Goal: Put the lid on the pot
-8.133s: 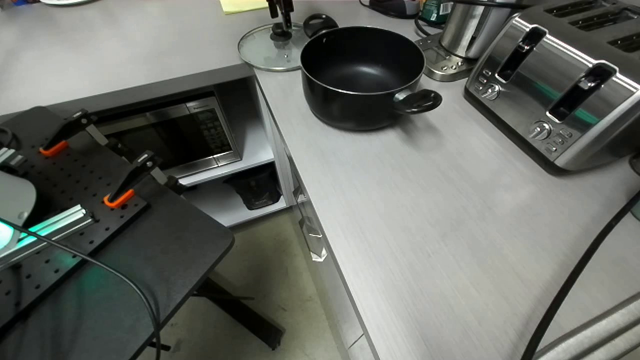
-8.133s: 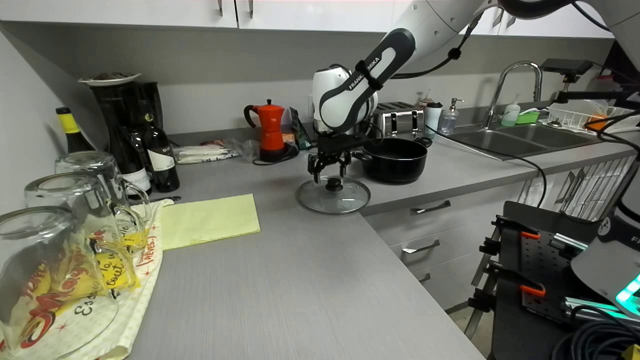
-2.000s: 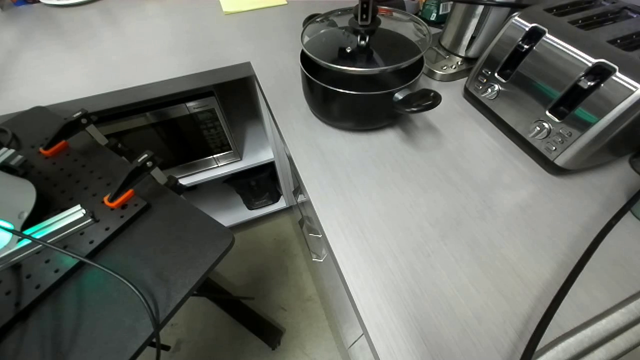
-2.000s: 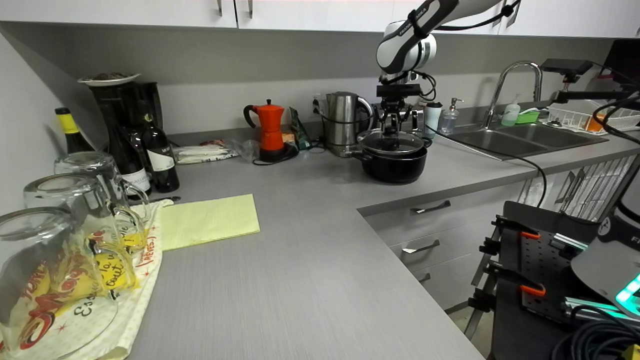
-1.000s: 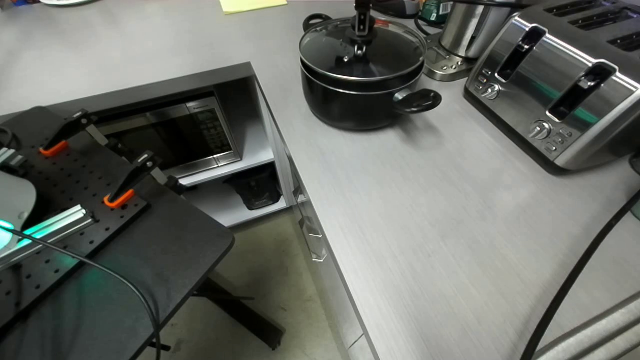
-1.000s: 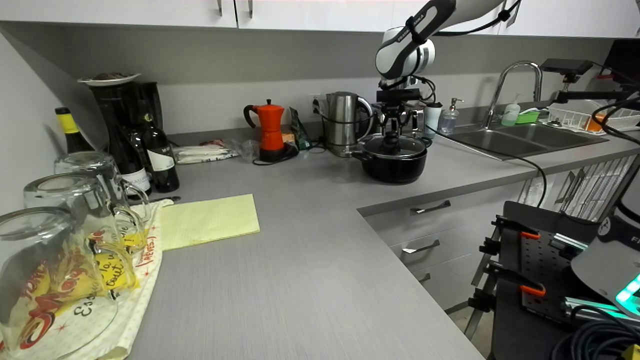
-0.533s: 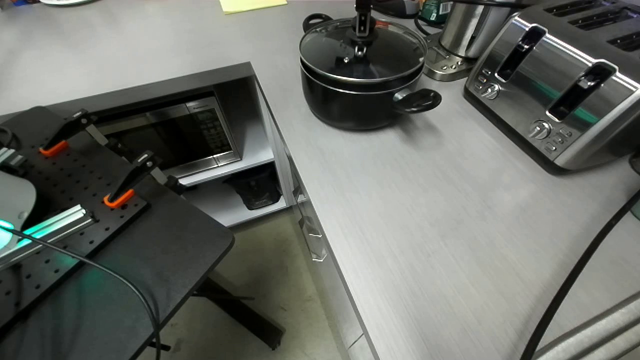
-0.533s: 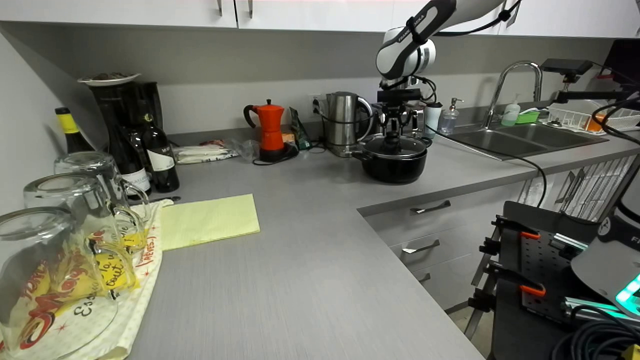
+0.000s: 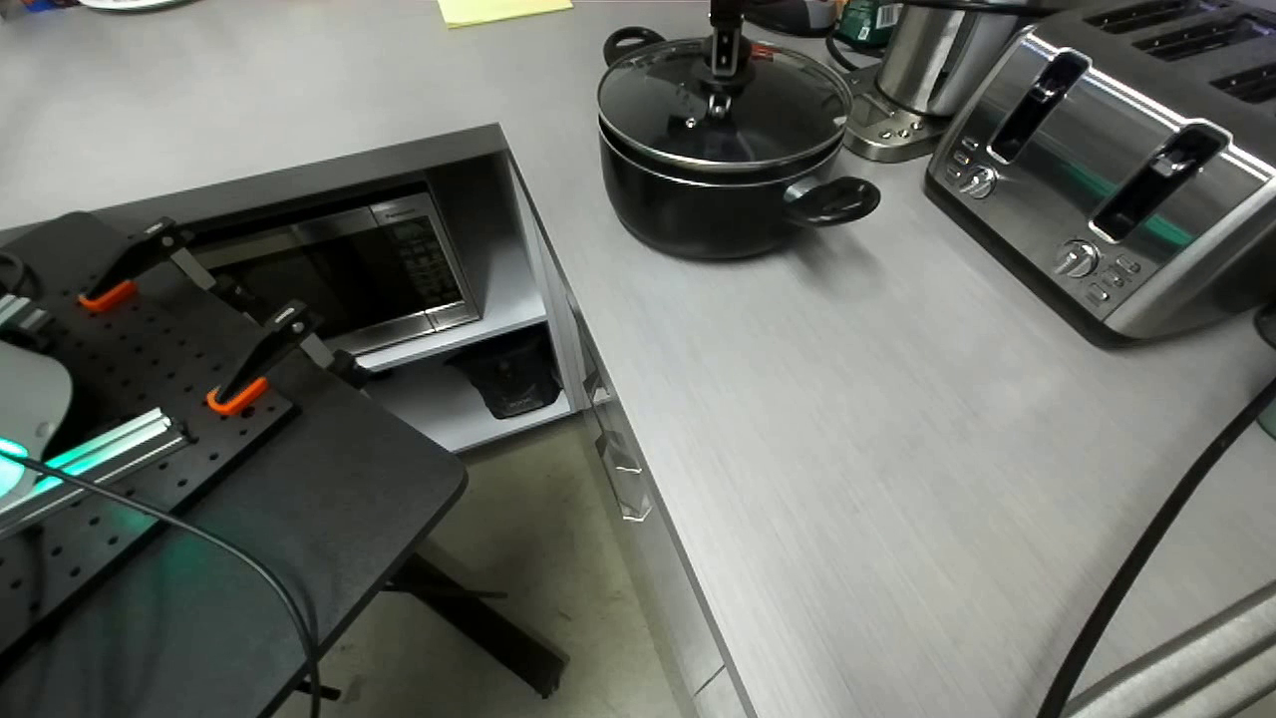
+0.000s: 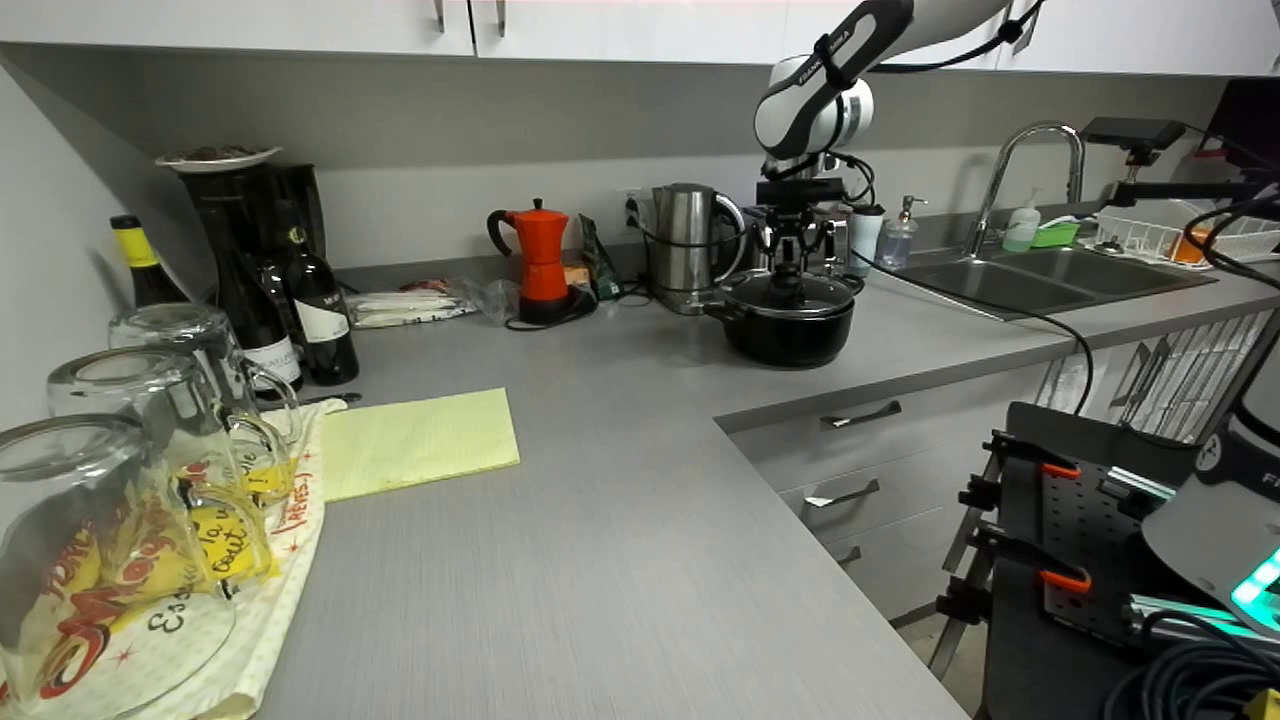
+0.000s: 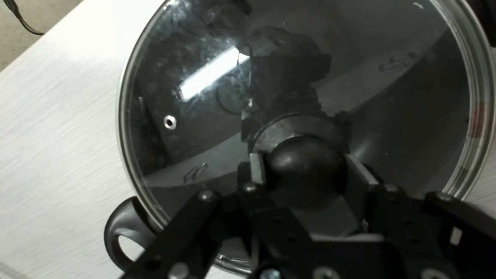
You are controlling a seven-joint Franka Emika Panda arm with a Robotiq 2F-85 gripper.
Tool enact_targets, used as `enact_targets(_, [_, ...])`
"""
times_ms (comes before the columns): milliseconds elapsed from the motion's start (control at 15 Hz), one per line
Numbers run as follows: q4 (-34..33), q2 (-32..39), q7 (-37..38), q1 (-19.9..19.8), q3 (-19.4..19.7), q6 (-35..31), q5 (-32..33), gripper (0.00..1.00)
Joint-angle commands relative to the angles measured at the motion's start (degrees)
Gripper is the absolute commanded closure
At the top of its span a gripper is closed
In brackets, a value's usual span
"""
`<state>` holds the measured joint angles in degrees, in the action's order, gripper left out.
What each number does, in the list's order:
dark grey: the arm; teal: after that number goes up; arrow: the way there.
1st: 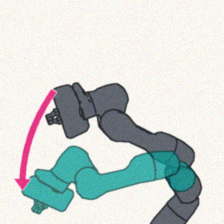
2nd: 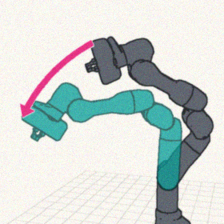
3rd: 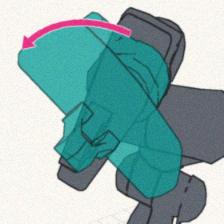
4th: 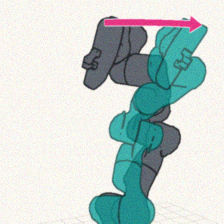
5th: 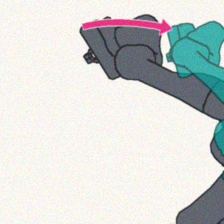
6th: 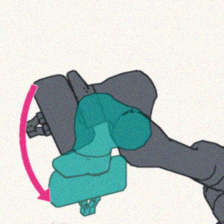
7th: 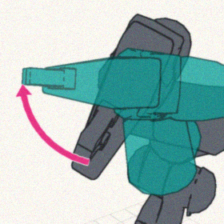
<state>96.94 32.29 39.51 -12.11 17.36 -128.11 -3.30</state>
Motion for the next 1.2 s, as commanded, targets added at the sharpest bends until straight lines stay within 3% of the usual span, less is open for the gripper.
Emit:
enact_targets(0, [0.3,-0.8,0.5,-0.1,0.1,0.3,-0.5,0.75])
enact_targets(1133, [1.2,-1.2,0.0,-0.8,0.0,-0.2,-1.6,0.75])
